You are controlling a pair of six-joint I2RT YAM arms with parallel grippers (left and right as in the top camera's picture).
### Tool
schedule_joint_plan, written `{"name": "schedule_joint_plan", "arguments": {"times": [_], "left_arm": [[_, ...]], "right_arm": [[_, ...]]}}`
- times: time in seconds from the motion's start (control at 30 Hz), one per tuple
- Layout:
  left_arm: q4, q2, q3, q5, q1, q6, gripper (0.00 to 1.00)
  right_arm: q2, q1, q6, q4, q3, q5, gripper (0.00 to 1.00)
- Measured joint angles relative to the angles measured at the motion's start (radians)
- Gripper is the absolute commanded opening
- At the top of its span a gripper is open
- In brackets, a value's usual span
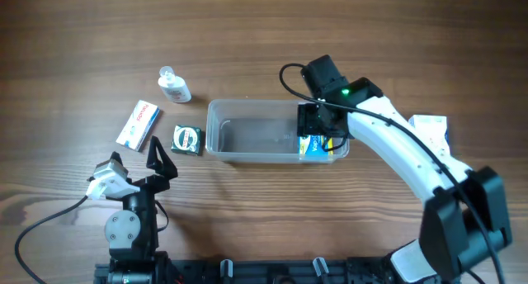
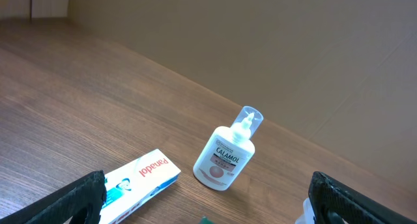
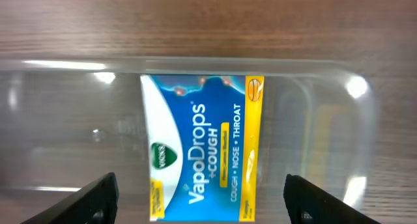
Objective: Pack container
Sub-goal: 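Carry the Vicks box left and lower it into the container's right end, then move the right gripper to the white Beiersdorf box and grasp it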
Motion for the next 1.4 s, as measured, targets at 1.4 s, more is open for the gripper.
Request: {"name": "schedule_joint_plan", "arguments": {"times": [1.4], "left_arm": [[0.0,0.0,0.0,0.0,0.0,0.0,1.0]], "right_arm": [[0.196,-0.821,-0.604,-0.043,0.008,0.004,0.94]]}}
